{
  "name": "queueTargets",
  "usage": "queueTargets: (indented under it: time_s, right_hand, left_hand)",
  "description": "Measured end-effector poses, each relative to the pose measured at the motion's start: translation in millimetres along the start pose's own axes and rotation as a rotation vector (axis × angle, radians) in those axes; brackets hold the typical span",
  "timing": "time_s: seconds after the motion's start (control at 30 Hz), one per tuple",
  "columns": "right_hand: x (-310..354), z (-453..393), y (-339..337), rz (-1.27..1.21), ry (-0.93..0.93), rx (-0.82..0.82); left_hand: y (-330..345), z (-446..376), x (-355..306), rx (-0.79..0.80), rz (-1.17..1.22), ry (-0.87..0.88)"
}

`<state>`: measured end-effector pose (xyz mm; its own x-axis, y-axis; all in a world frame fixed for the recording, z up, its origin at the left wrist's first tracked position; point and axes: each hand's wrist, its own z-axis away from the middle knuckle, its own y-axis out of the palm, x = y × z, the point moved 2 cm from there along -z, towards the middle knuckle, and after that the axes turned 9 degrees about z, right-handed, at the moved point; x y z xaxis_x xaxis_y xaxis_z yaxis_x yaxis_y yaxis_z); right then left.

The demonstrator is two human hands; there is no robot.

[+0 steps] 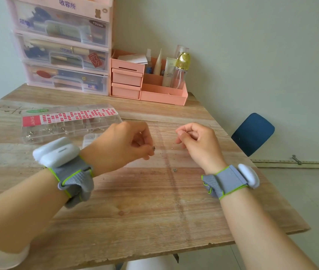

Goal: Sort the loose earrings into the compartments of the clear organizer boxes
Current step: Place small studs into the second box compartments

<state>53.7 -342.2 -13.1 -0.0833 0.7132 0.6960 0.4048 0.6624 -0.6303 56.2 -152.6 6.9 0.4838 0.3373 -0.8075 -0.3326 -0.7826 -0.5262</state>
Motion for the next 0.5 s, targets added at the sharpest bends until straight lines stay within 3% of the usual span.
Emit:
queueTargets:
  time_s: [0.23, 0.5]
  right_hand:
    - [9.0, 15.6, -2.1, 0.103, 0.005, 0.145]
    - [15.3, 31.6, -13.4, 0.165, 0.028, 0.344]
  left_hand:
    - [5.5, 17.4, 5.2, 0.124, -0.285, 0.009]
    - [8.6, 22.9, 6.7, 0.143, -0.516, 0.075]
